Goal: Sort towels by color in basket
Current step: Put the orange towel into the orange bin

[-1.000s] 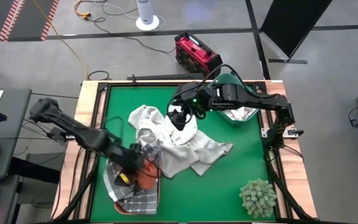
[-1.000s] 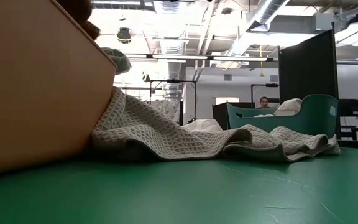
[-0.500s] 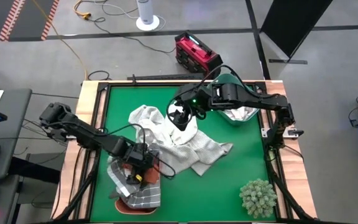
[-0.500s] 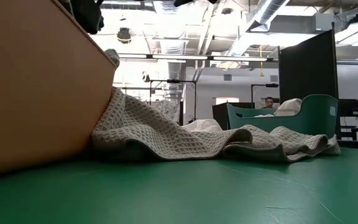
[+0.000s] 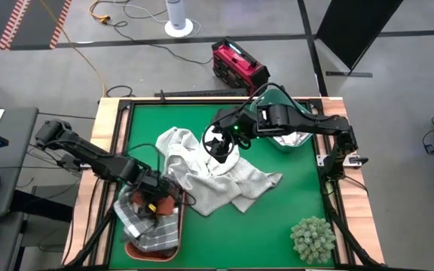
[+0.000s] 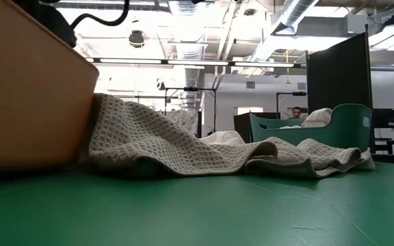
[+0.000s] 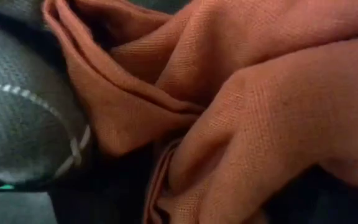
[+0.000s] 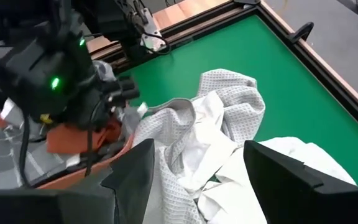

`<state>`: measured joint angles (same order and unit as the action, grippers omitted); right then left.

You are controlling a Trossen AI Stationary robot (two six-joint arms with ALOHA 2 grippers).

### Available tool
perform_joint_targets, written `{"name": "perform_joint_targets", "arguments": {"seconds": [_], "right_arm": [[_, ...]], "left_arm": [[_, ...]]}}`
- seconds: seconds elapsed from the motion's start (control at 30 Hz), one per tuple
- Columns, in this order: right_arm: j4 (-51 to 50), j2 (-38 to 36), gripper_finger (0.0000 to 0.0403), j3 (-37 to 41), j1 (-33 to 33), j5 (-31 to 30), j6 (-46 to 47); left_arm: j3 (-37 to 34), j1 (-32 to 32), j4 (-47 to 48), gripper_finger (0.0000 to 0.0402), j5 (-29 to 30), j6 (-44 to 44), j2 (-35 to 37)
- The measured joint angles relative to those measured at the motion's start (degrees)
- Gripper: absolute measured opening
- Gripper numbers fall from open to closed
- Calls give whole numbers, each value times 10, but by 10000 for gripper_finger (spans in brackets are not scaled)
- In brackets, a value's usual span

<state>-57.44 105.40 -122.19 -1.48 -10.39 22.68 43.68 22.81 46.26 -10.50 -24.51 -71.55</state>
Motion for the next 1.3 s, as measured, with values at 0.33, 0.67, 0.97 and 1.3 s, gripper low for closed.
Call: {"name": "perform_joint_targets", "arguments": {"seconds": [0.33, 0.67, 0.97, 1.3], "right_arm": [[-32, 0, 273, 0, 13, -1, -5], [-30, -3, 273, 0, 50, 3, -15], [-96, 8, 273, 27, 8, 30, -31], [-22, 8, 273, 137, -23, 28, -6]], "left_arm": [[35, 1, 4, 261, -15, -51, 103], [107, 2, 19, 261, -94, -101, 150], [175, 3, 86, 261, -87, -123, 204], [175, 28, 83, 261, 103, -144, 271]]}}
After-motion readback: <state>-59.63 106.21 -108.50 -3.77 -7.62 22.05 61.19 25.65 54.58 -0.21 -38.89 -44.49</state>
